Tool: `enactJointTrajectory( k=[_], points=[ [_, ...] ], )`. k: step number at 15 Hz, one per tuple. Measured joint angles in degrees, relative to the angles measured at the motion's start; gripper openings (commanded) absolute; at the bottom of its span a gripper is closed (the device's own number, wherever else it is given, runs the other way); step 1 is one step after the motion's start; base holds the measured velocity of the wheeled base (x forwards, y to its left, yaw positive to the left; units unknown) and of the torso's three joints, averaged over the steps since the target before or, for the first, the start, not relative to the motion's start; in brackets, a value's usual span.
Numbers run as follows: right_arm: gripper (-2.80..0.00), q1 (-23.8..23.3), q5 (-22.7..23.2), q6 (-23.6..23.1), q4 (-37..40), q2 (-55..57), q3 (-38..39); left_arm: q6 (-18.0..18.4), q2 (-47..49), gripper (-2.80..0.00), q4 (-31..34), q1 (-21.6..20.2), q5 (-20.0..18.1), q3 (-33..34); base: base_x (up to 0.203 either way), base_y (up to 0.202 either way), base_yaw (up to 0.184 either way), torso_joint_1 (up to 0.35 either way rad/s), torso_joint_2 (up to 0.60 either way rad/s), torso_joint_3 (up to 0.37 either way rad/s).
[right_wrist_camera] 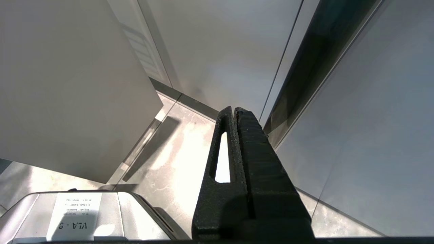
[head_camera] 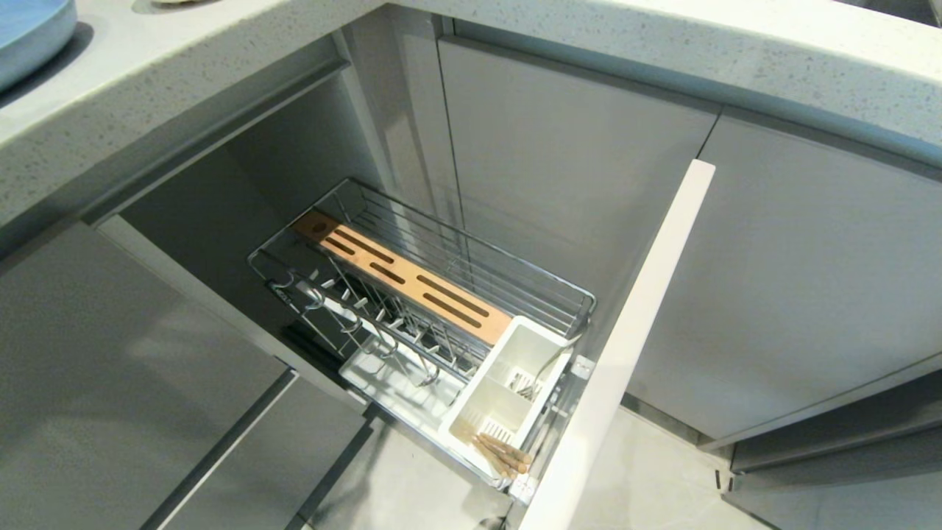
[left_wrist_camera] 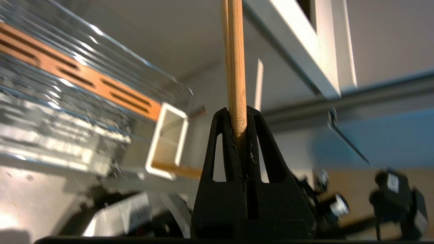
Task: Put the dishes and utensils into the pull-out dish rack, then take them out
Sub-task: Pick up the chopsticks and place it in the cupboard
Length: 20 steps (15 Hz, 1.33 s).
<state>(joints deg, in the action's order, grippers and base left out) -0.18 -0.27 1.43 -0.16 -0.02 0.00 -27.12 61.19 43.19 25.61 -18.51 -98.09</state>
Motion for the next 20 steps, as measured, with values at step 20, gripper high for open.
enactJointTrajectory(
  k=[20],
  points=[
    [-2.8,0.0,0.01,0.01,0.0,0.0,0.0,-0.11,23.28,-2.8,34.8,16.52,-2.29,-11.33,0.0,0.0,0.0,0.0,0.0,0.0]
  ],
)
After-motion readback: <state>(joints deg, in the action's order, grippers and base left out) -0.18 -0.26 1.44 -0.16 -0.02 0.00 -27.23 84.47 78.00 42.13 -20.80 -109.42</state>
